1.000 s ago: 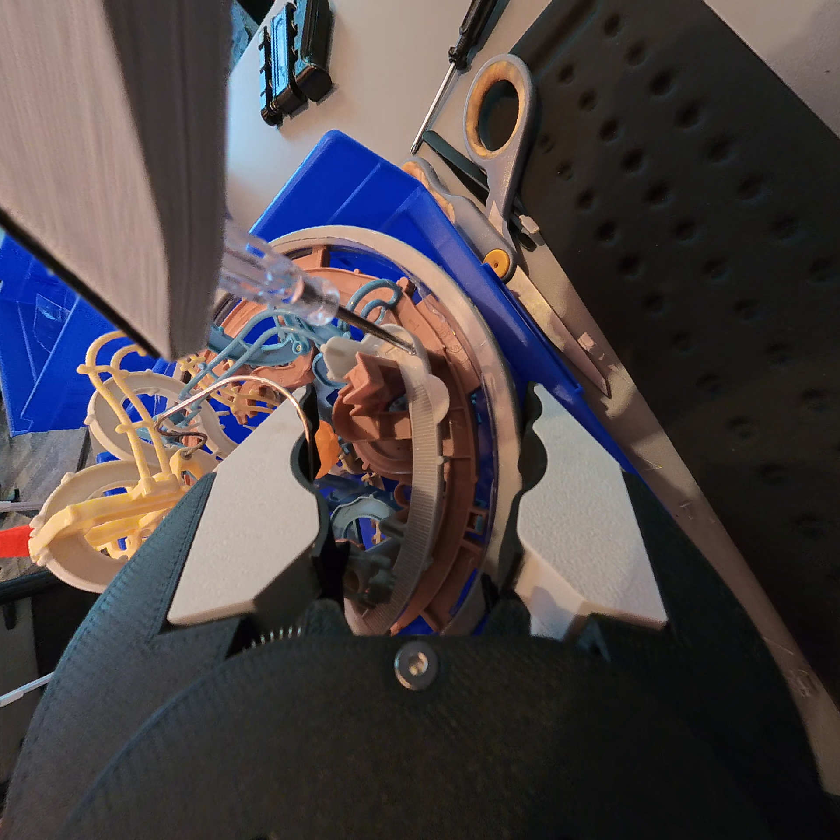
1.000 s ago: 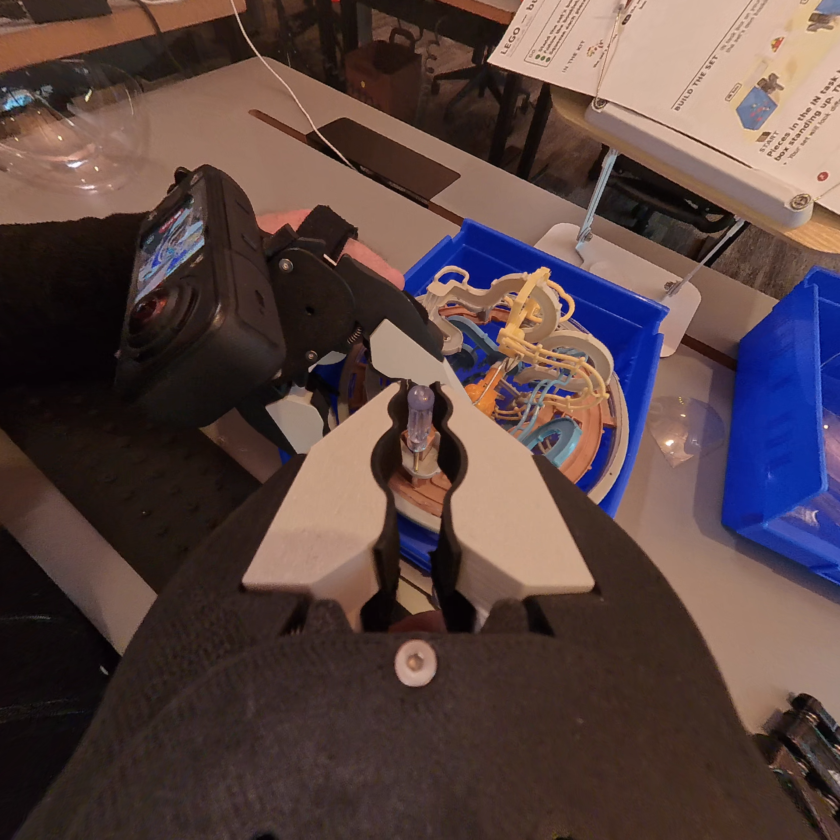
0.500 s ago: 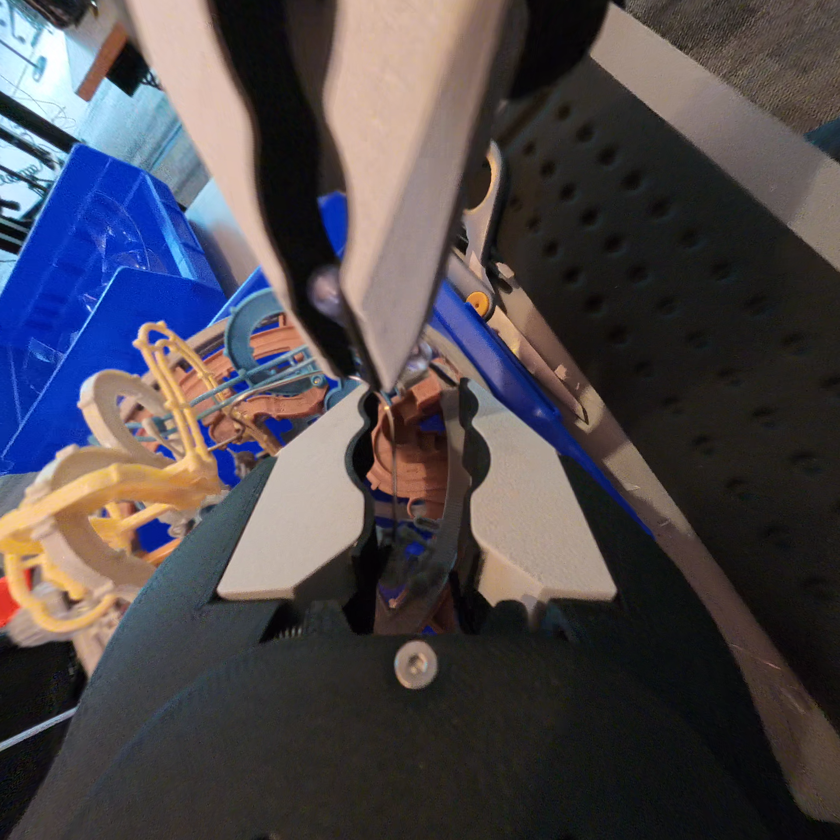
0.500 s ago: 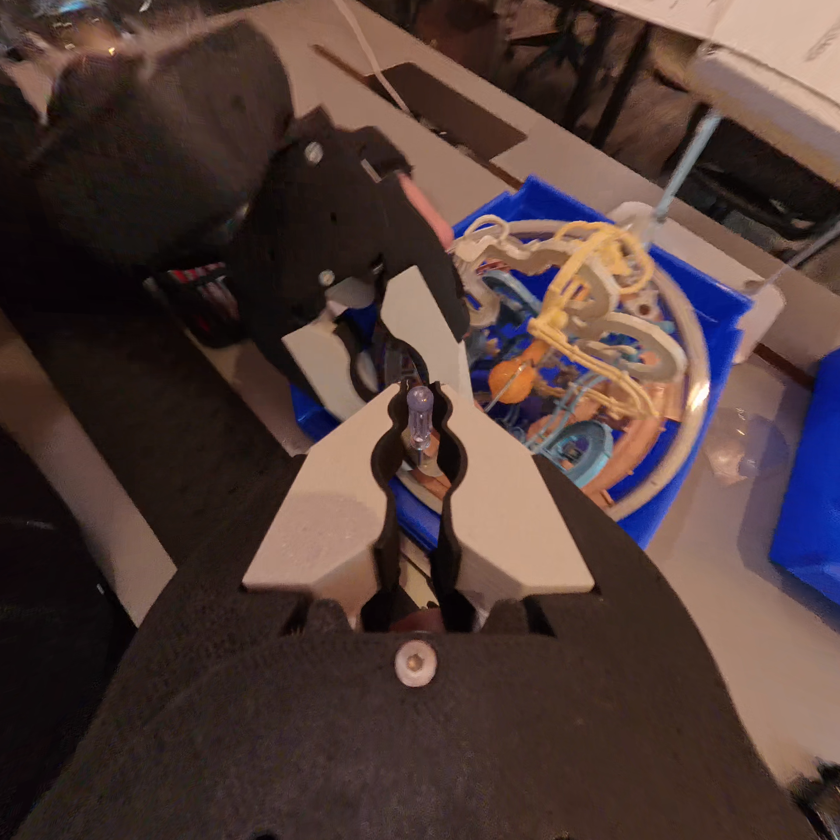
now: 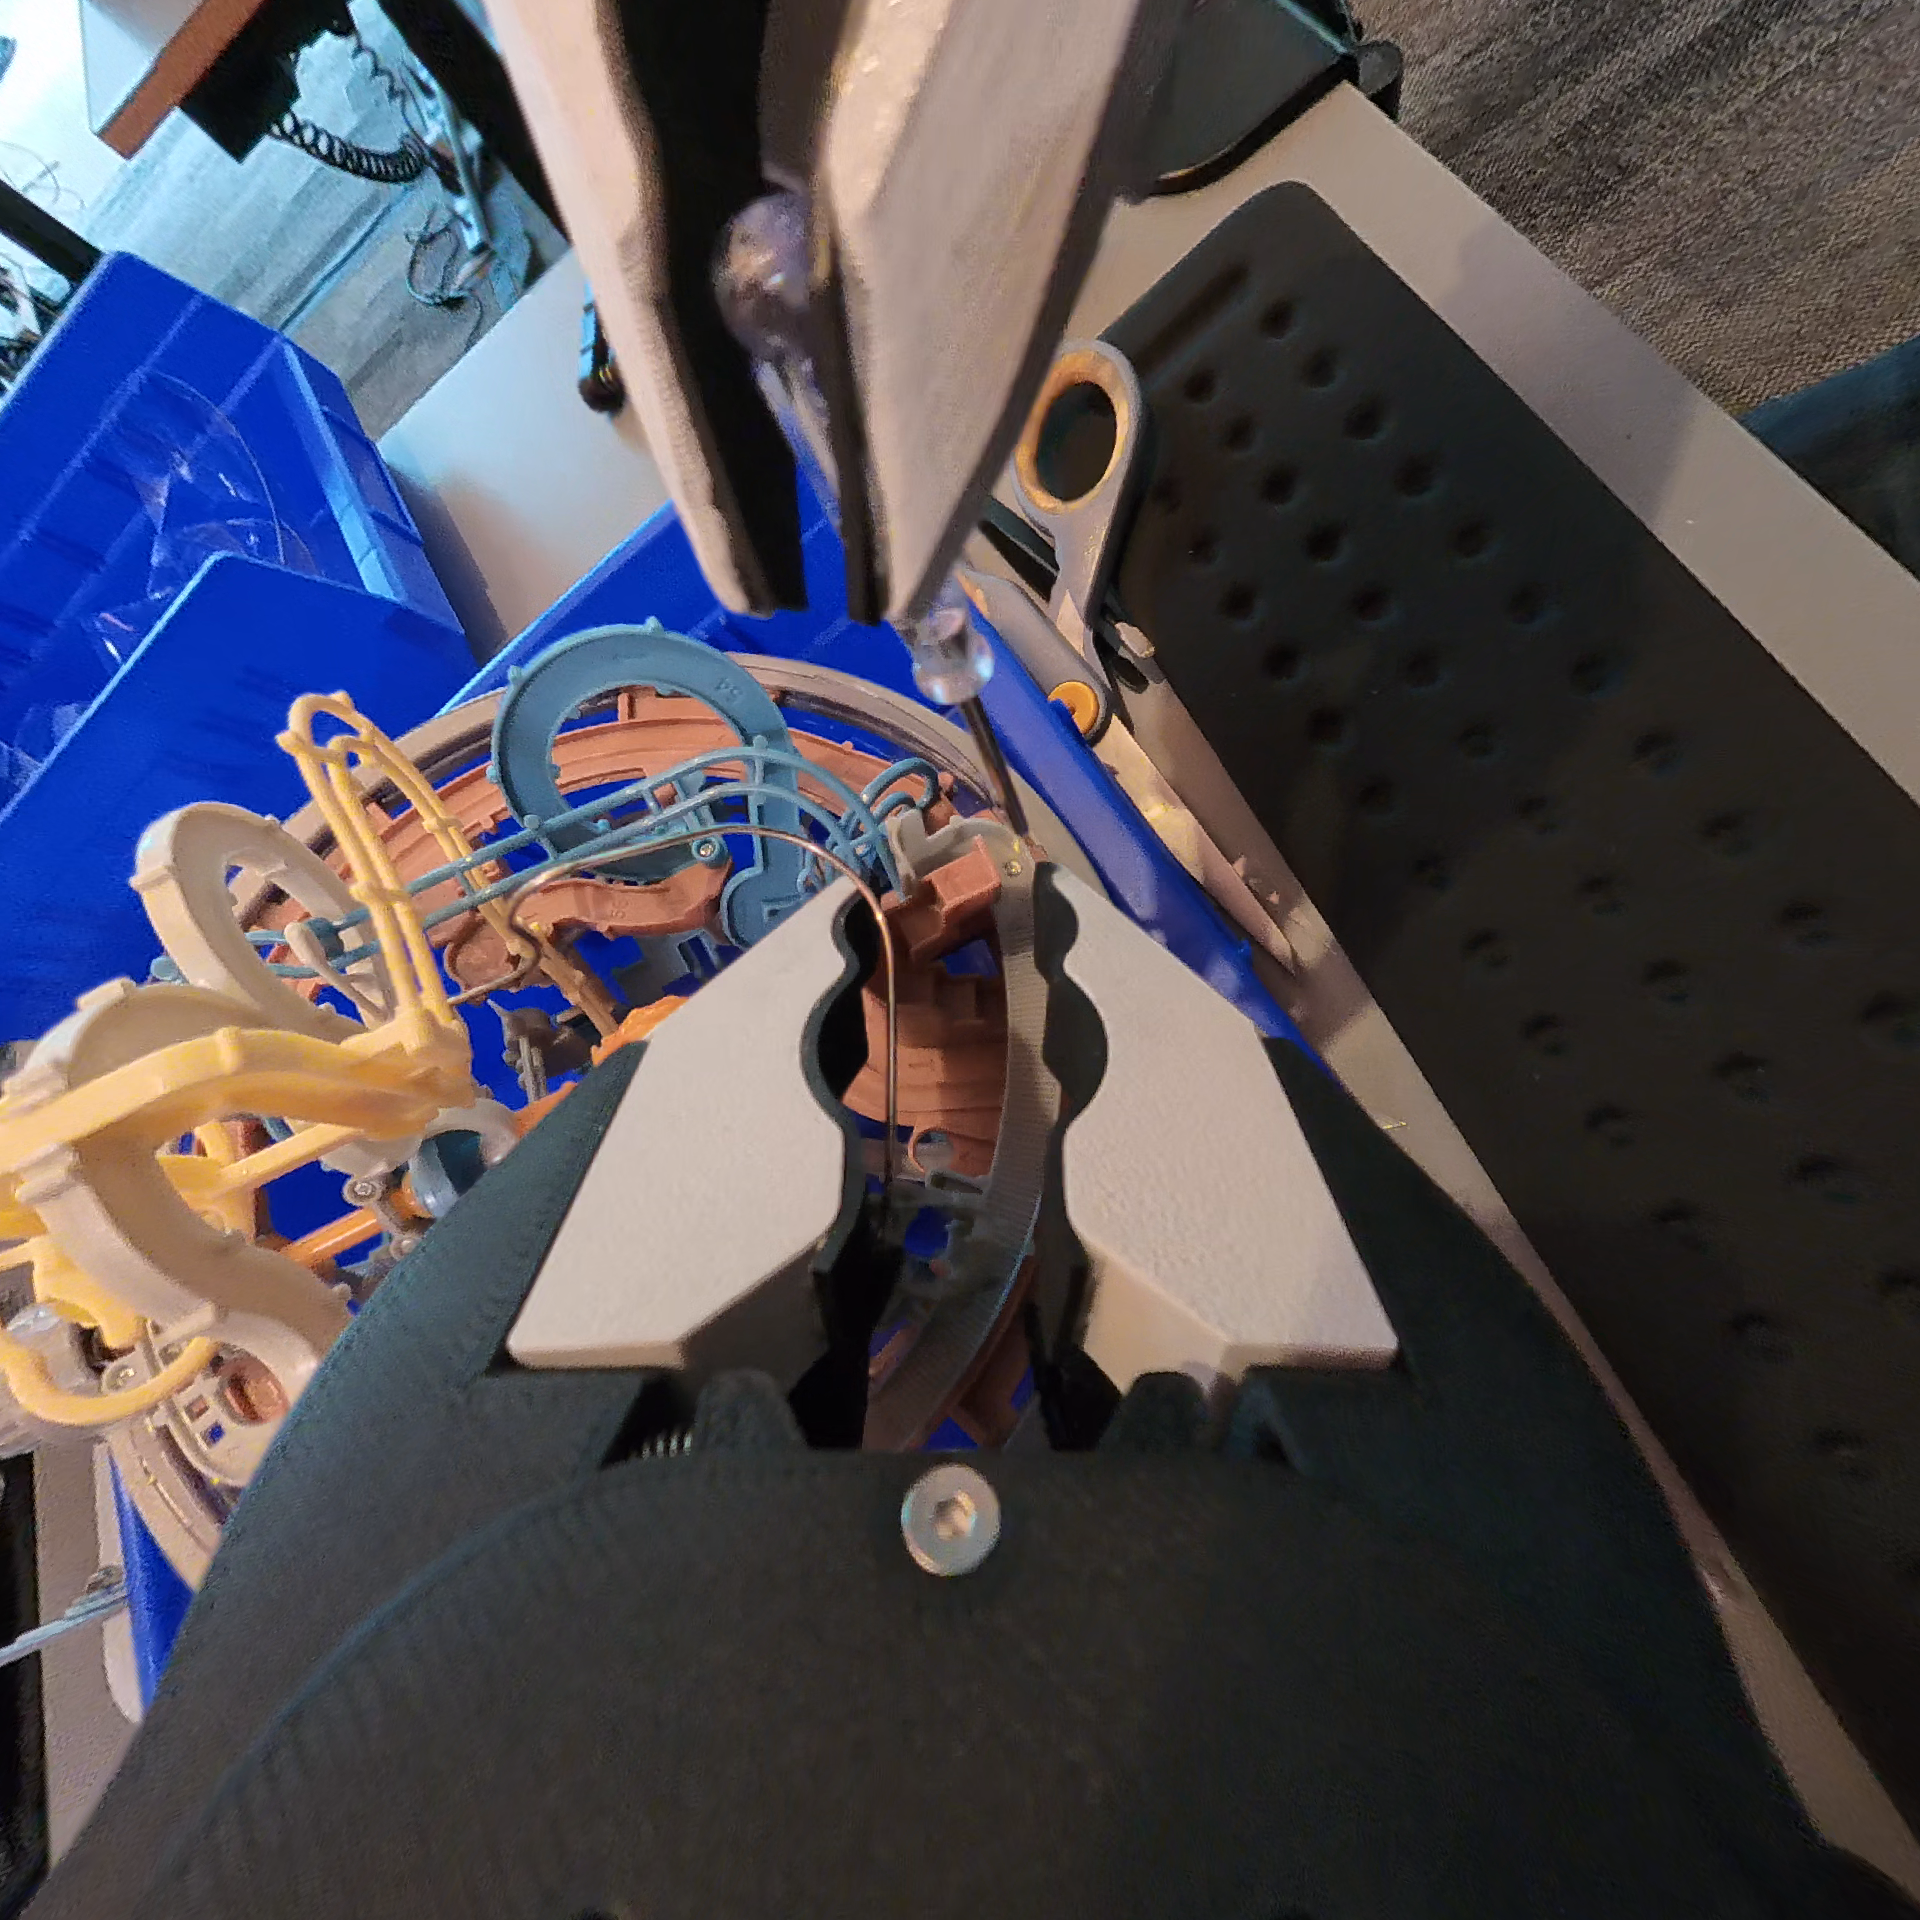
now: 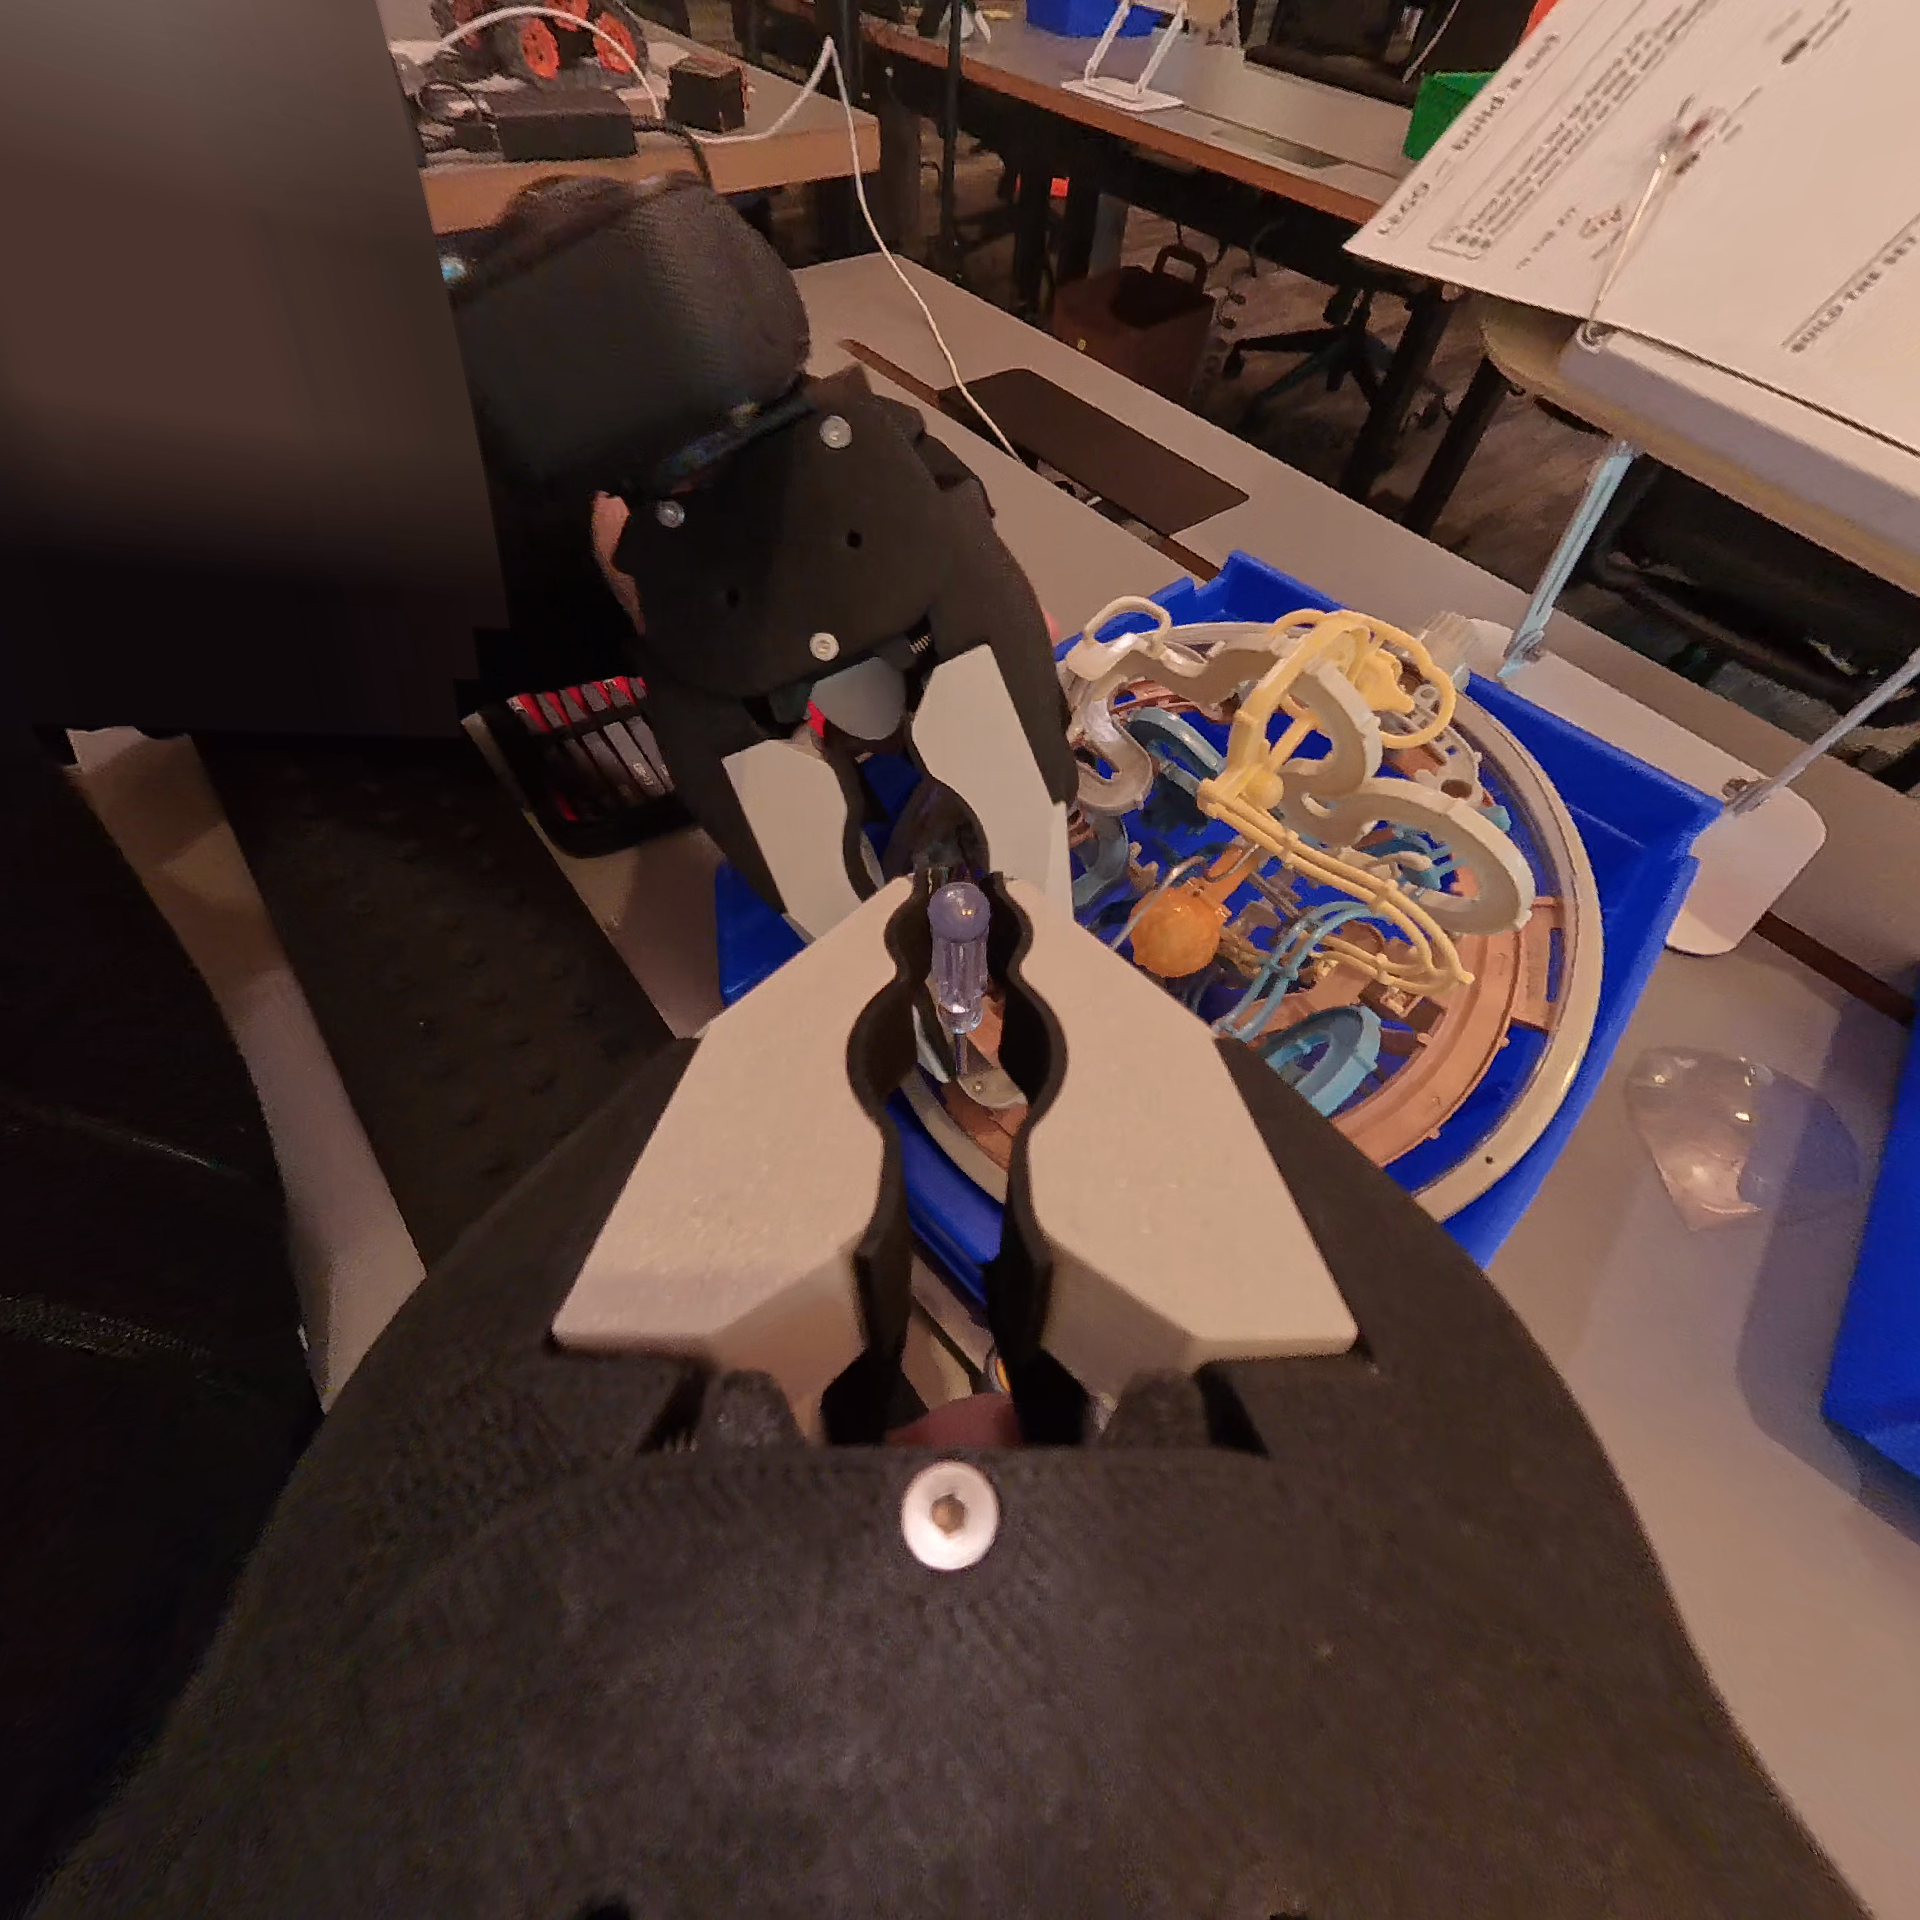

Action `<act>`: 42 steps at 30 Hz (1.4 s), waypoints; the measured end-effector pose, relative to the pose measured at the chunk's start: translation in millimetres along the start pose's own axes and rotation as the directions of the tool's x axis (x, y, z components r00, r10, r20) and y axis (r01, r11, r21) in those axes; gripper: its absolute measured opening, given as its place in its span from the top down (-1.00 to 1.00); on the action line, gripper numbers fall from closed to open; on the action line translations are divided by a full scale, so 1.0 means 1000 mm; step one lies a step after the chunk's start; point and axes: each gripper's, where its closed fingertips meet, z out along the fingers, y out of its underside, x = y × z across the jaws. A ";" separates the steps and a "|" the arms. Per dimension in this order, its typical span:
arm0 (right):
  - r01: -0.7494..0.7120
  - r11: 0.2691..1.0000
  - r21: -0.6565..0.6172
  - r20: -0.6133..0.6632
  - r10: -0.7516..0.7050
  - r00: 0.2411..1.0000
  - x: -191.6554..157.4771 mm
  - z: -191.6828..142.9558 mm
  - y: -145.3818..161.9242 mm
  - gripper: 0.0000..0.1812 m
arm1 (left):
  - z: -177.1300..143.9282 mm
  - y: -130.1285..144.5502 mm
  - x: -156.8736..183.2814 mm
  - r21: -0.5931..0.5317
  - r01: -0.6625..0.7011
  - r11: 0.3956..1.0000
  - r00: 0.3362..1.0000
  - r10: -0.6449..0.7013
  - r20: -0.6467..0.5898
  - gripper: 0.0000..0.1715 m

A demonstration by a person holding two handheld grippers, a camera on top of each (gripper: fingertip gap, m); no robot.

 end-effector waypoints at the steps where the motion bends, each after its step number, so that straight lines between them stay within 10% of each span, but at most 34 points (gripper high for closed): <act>1: 0.007 1.000 0.007 0.006 -0.007 1.000 -0.002 0.000 -0.001 0.91 | 0.001 0.000 0.000 -0.011 -0.002 1.000 1.000 0.002 0.002 0.68; 13: -0.026 0.980 0.198 -0.053 0.038 0.998 0.005 -0.025 -0.010 0.91 | 0.028 0.000 -0.005 -0.220 0.028 0.975 0.997 -0.010 0.081 0.74; 25: -0.072 0.947 0.314 -0.249 0.155 0.956 0.013 -0.053 0.008 0.92 | 0.040 0.004 0.019 -0.324 0.063 0.944 0.994 -0.087 -0.061 0.22; 42: -0.177 0.794 0.582 -0.169 0.330 0.929 0.044 -0.055 -0.017 0.91 | 0.032 -0.004 0.027 -0.280 0.035 0.959 0.992 -0.067 -0.107 0.04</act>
